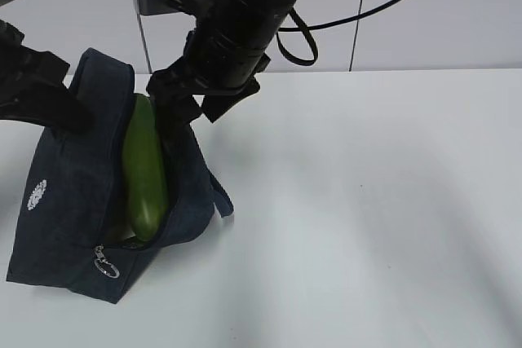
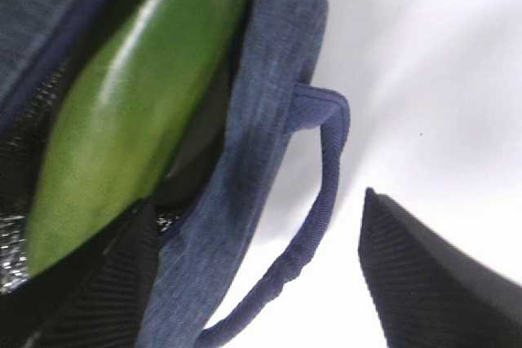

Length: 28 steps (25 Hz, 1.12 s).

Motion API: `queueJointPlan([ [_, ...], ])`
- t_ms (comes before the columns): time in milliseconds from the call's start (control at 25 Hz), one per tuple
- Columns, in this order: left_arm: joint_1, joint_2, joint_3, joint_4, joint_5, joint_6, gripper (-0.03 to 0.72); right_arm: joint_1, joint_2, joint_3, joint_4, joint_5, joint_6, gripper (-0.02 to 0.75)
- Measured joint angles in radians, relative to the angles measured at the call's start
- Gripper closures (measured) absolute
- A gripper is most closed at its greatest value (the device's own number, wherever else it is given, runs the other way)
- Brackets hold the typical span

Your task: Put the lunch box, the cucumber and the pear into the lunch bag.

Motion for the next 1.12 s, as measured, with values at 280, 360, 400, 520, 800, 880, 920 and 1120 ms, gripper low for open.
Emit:
queueJointPlan([
  [280,0.000,0.000,0.000,0.000,-0.001,0.000,0.672,-0.001,0.016,-0.001,-0.049,0.002,0.014,0.146],
  [360,0.000,0.000,0.000,0.000,-0.001,0.000,0.672,-0.001,0.030,-0.001,-0.056,0.002,0.014,0.147],
  [400,0.000,0.000,0.000,0.000,-0.001,0.000,0.672,-0.001,0.037,-0.001,-0.056,0.002,0.015,0.147],
  [520,0.000,0.000,0.000,0.000,-0.001,0.000,0.672,-0.001,0.061,-0.001,-0.040,0.002,0.016,0.147],
  [800,0.000,0.000,0.000,0.000,-0.001,0.000,0.672,-0.001,0.103,-0.001,-0.034,-0.015,0.016,0.468],
  [880,0.000,0.000,0.000,0.000,-0.002,0.000,0.672,-0.001,0.103,-0.001,-0.027,-0.022,0.016,0.650],
  [920,0.000,0.000,0.000,0.000,-0.003,0.000,0.672,-0.001,0.103,-0.001,-0.024,-0.022,0.016,0.689],
  [1120,0.000,0.000,0.000,0.000,-0.004,0.000,0.672,-0.001,0.101,-0.001,-0.021,-0.023,0.016,0.727],
])
